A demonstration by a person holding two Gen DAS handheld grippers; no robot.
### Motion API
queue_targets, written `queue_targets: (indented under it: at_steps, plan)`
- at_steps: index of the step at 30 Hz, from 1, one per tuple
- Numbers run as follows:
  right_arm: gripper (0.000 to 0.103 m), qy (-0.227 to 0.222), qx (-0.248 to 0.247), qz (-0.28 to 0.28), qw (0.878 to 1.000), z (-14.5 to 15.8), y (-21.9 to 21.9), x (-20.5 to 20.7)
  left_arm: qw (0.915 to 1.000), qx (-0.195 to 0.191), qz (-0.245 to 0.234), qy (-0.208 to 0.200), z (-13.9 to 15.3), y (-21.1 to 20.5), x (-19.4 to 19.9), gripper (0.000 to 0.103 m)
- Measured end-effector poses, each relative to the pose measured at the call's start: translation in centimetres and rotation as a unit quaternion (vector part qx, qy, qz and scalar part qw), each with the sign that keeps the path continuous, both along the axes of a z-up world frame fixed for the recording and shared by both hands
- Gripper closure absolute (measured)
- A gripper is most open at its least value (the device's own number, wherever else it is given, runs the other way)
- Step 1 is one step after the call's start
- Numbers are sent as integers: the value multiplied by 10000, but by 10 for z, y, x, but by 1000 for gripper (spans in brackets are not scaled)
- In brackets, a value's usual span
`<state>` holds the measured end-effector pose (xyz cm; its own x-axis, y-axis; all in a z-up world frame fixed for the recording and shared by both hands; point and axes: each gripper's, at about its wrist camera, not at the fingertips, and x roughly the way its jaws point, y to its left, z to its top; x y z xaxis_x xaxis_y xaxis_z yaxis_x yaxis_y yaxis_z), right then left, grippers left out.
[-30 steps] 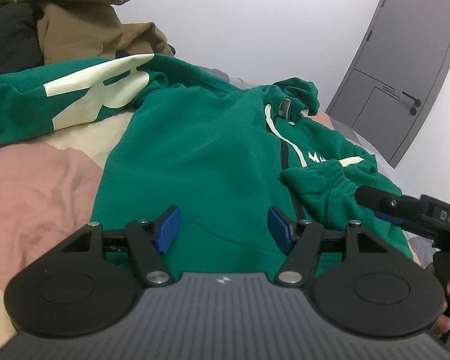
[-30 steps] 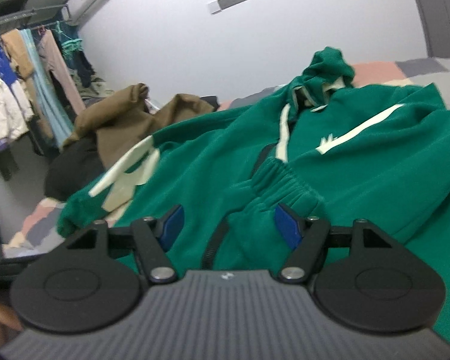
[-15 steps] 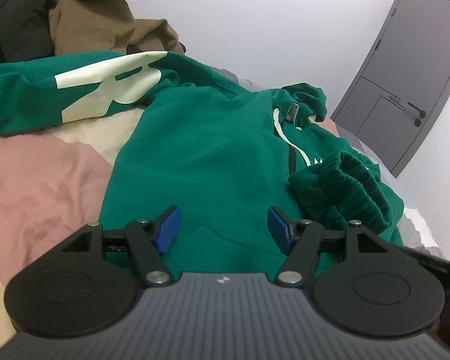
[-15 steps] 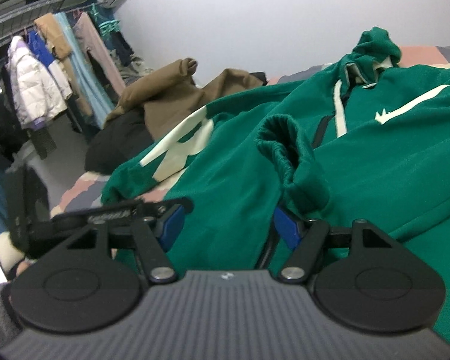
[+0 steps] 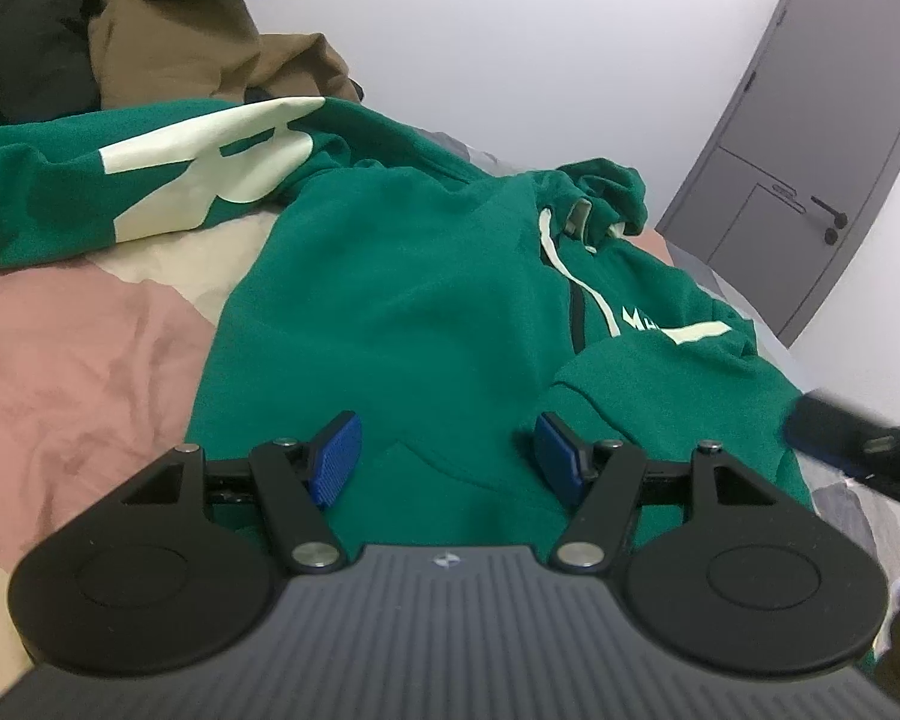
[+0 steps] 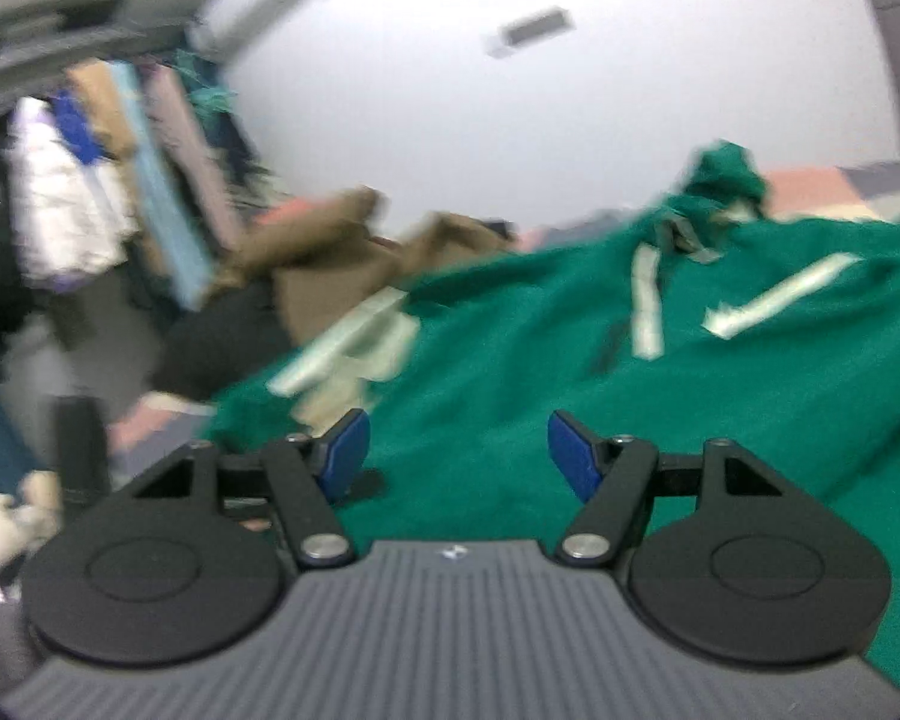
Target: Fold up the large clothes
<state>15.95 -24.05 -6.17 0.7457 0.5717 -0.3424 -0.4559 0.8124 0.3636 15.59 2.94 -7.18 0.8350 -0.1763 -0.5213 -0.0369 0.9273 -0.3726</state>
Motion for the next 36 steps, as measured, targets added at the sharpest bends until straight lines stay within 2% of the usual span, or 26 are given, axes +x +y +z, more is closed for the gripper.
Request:
queue_targets:
  at_steps: [1,4,7,9,16,21,26,30,33,36]
  plan:
    - [48,118,-126,-116,9998,-7,0,6,10000,39,-2,-6,0,-1,0,34]
    - [61,422,-549,-261,9973,-26,5,20,9999,95,-7,-38,-1,-2,-1,34]
    - [63,790,-981,-239,9918,-47,16,33,9999,80,92,-54,-1,2,-3,34]
    - [63,800,-1097,-254,9904,-55,20,37,9997,-6,244,-49,-1,9,-4,34]
    - [62,670,-1006,-275,9923,-57,19,34,9933,-323,1105,-110,3,45,-9,34]
    - [61,579,-886,-261,9940,-54,18,29,9813,-688,1795,-114,1,80,-13,34]
    - [61,480,-1022,-314,9931,-53,20,31,9657,-913,2430,-1,-7,114,-12,34]
    - [60,504,-976,-360,9933,-51,19,30,9547,-1072,2772,173,-13,141,-8,34]
    - [58,552,-906,-387,9936,-50,17,32,9428,-1300,3064,205,-18,165,-7,33]
    - [52,643,-843,-364,9937,-51,16,34,9262,-1598,3411,179,-22,189,-11,32]
